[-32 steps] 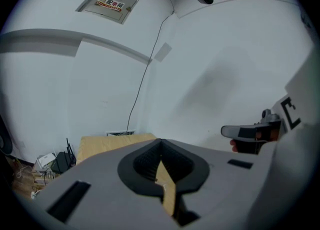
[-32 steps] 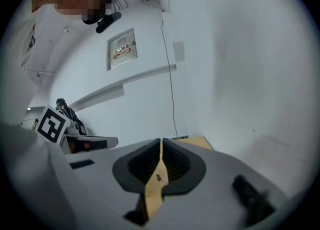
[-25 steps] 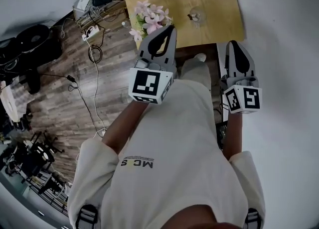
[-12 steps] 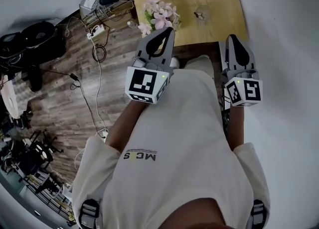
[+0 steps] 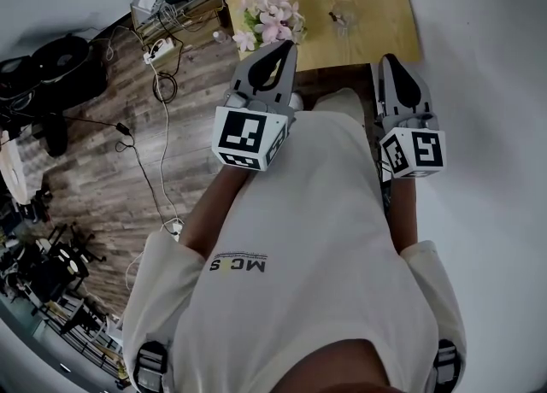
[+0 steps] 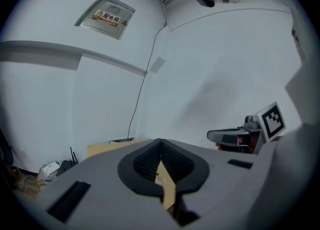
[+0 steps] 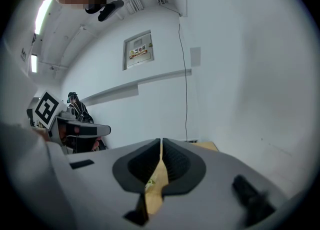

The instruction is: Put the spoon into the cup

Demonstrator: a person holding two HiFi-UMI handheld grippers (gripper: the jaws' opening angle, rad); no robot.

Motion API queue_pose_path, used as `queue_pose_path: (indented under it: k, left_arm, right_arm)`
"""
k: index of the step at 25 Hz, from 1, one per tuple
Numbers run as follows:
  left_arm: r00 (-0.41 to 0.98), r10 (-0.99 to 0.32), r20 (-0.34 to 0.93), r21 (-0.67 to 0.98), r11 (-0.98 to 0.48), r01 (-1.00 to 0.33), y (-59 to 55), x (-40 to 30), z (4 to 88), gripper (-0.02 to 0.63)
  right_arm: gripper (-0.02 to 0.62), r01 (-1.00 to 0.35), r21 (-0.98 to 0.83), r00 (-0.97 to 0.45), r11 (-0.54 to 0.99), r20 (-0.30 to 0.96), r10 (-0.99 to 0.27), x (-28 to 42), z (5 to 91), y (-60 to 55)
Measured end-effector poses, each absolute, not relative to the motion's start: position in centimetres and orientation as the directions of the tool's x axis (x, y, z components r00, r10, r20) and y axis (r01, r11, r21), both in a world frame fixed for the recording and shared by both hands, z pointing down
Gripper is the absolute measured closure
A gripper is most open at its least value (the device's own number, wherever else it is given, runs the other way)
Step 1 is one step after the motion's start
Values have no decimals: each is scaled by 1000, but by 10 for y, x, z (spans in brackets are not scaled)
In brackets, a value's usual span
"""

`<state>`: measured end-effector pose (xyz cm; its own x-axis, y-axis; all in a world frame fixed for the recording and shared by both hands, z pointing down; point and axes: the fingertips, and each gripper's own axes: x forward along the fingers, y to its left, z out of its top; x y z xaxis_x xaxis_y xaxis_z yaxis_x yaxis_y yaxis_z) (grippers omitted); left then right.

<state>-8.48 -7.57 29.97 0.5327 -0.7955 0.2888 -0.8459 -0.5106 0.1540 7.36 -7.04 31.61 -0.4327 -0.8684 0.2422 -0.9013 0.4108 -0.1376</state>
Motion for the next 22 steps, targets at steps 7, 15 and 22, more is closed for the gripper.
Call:
queue_pose_path:
  k: [7, 15, 22]
  left_arm:
    - [559, -776, 294, 167, -534, -829, -69, -77, 301, 594]
    - [603, -741, 294, 174, -579, -796, -67, -68, 302, 594]
    - [604, -742, 291, 175, -579, -796, -66, -73, 308, 594]
  right_arm:
    - [561, -902, -110, -432, 418, 267, -861, 72, 317, -67]
    - [561, -904, -155, -427, 399, 260, -866, 74, 314, -61]
    - [561, -879, -93, -474, 467, 254, -843, 50, 314, -49]
